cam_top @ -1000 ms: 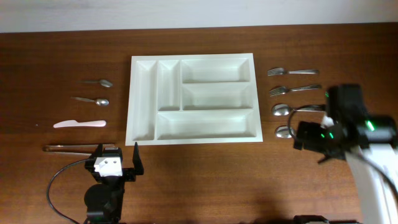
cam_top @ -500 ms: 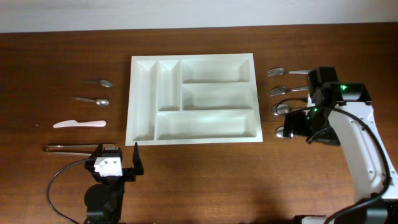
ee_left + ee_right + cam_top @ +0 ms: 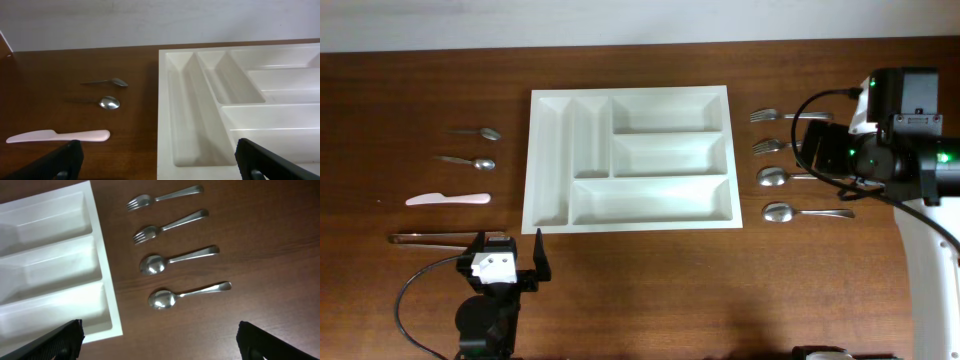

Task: Pack container
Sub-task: 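Lower the right gripper over the top spoon on the right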

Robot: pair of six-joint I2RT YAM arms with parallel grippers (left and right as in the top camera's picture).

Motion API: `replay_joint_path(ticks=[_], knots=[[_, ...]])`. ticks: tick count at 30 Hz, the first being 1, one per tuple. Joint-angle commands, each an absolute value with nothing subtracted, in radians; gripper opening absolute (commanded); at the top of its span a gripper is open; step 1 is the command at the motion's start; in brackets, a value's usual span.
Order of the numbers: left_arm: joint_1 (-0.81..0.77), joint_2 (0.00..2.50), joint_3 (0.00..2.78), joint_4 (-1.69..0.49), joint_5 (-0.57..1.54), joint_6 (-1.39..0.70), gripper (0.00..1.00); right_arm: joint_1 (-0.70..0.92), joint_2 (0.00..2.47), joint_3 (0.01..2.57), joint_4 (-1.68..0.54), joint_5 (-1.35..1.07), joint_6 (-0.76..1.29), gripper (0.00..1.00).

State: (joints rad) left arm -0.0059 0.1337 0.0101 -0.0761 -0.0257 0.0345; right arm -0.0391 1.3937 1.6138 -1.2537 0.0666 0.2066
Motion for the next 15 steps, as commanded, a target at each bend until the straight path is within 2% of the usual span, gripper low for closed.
replay_joint_path(ticks=[1,5,8,11,15], knots=[[-0.006,0.126,0.01,-0.084,-0.012,0.046,0.99,-0.047,1.432,1.615,-1.251,0.138,0.298,0.99],[-0.006,0.126,0.01,-0.084,-0.011,0.046,0.99,-0.11,1.481,1.599,-1.312,0.34,0.758,0.99],[-0.006,0.126,0.01,-0.084,-0.012,0.046,0.99,-0.163,1.519,1.561,-1.339,0.364,1.001,0.99],[-0.006,0.126,0.01,-0.084,-0.011,0.046,0.99,-0.206,1.571,1.508,-1.334,0.363,1.138,0.99],[-0.006,0.126,0.01,-0.084,-0.011,0.046,0.99,-0.239,1.673,1.427,-1.284,0.321,1.161,0.99]])
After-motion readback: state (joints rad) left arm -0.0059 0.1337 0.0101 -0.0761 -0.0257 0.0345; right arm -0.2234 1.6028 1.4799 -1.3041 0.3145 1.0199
